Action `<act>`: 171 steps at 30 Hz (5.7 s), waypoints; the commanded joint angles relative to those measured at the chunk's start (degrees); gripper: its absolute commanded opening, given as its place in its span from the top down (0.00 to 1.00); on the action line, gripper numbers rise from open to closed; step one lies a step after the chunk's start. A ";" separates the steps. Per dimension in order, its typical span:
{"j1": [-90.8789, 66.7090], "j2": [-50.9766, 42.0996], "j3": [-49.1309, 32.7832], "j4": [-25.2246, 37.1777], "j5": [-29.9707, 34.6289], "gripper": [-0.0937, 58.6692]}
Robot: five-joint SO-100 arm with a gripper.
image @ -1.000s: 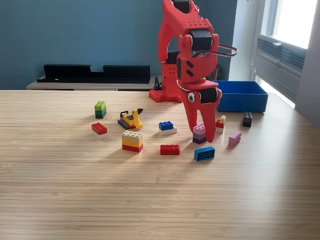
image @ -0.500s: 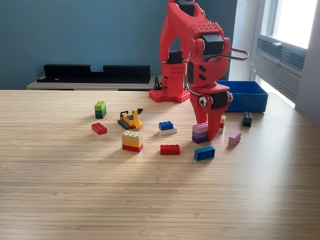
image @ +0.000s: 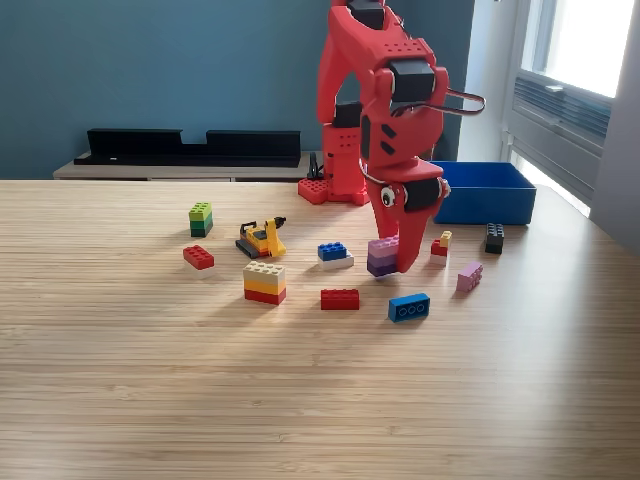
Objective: Grasp a lego block and put it in the bin.
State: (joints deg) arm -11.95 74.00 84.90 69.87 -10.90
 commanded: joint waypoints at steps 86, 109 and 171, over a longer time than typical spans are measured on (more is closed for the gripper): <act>-29.44 38.06 -1.14 15.64 3.69 0.39; -19.95 38.06 -3.34 12.13 2.72 0.38; 5.89 1.67 -18.54 6.50 7.56 0.40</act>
State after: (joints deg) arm -6.33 77.87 74.88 75.67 -3.69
